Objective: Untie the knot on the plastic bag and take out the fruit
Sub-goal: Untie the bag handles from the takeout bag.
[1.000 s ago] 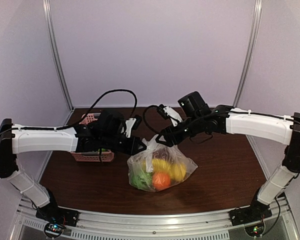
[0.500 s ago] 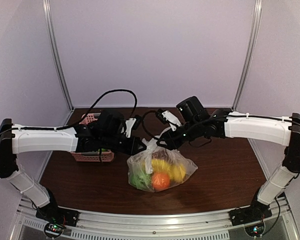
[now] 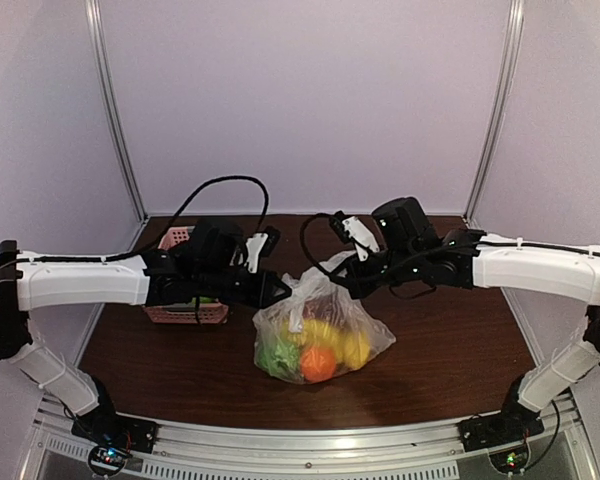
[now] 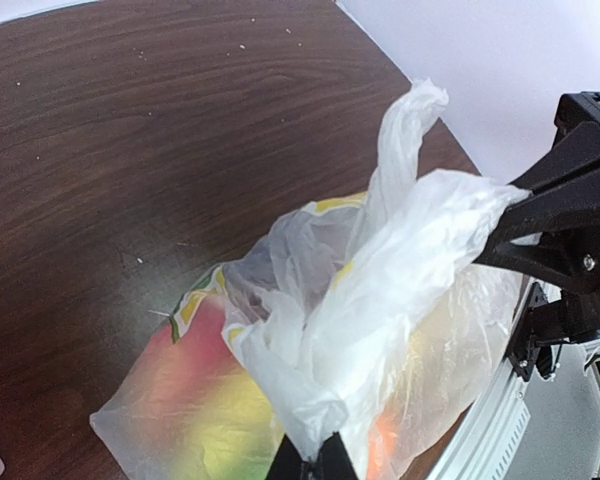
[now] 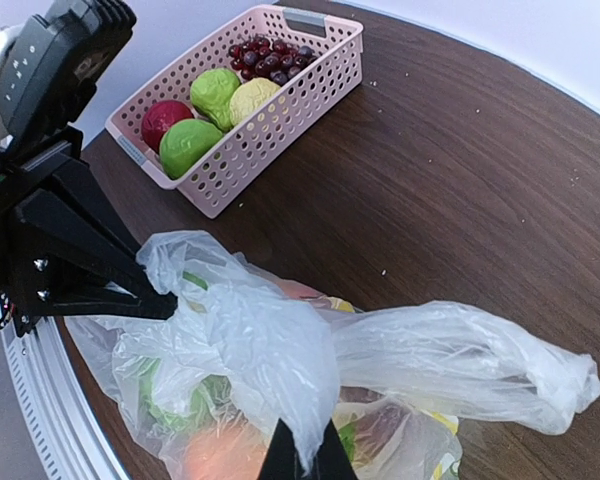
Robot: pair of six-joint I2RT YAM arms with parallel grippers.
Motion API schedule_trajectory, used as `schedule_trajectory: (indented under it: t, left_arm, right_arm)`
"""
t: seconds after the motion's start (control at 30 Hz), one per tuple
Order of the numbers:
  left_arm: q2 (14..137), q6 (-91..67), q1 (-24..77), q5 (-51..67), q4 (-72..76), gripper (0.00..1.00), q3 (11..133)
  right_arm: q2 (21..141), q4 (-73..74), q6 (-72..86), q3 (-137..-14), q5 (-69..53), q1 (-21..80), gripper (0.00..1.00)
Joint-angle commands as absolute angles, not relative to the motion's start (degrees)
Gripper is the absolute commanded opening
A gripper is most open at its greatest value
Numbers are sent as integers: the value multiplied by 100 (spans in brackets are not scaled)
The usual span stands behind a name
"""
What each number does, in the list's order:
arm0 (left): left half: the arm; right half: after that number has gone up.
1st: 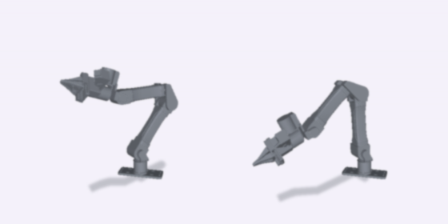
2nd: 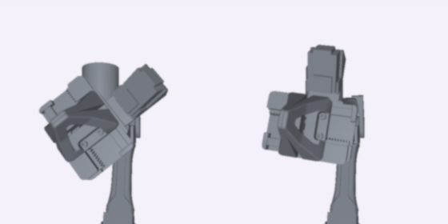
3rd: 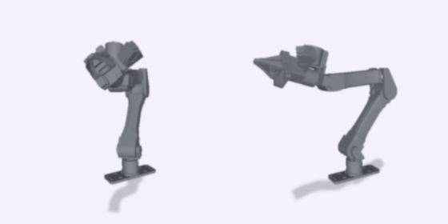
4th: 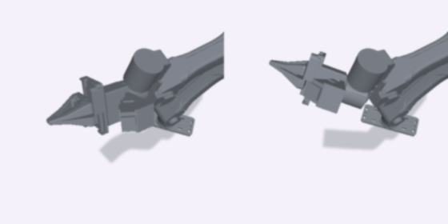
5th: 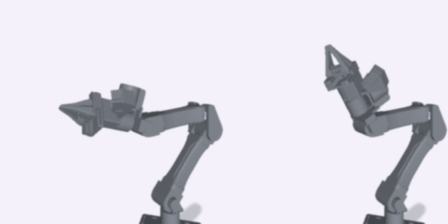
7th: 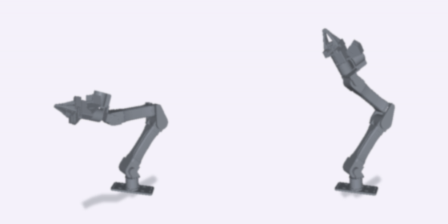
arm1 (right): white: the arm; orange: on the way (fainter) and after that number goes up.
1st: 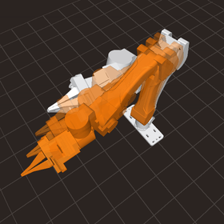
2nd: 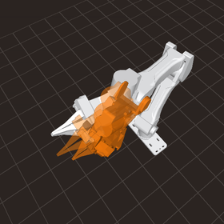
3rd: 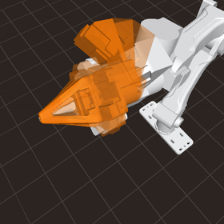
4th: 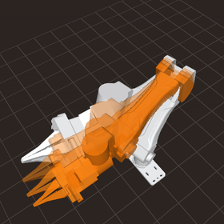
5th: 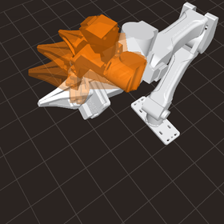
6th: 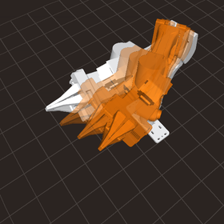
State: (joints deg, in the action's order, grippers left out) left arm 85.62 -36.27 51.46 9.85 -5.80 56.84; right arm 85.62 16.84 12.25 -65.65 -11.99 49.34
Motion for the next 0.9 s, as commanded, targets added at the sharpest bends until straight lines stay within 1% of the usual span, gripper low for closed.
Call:
schedule_trajectory:
  t: [0.0,0.17,0.4,0.57,0.7,0.73,0.8,0.87]
  left_arm:
    - [8305,-3750,5115,759,-426,0,5562]
    - [8209,-3866,5079,568,-445,0,5430]
    - [8183,-4033,5036,621,-270,0,5103]
    - [8125,-4071,5021,570,-273,0,5024]
    - [8031,-3805,5013,486,-592,0,5235]
    - [8007,-3720,5011,457,-693,2,5310]
    - [7946,-3504,5018,454,-845,20,5469]
    - [7889,-3258,5014,427,-1045,35,5666]
  right_arm:
    - [8140,1454,1479,-6351,-671,4939,0]
    - [7922,1328,1722,-6048,-459,4890,0]
    - [7876,969,2074,-5594,-606,4859,0]
    - [7850,918,2126,-5553,-667,4860,0]
    - [7806,890,2148,-5572,-765,4856,0]
    - [7793,865,2153,-5567,-800,4860,0]
    - [7783,827,2160,-5561,-874,4860,0]
    - [7779,793,2170,-5555,-919,4858,0]
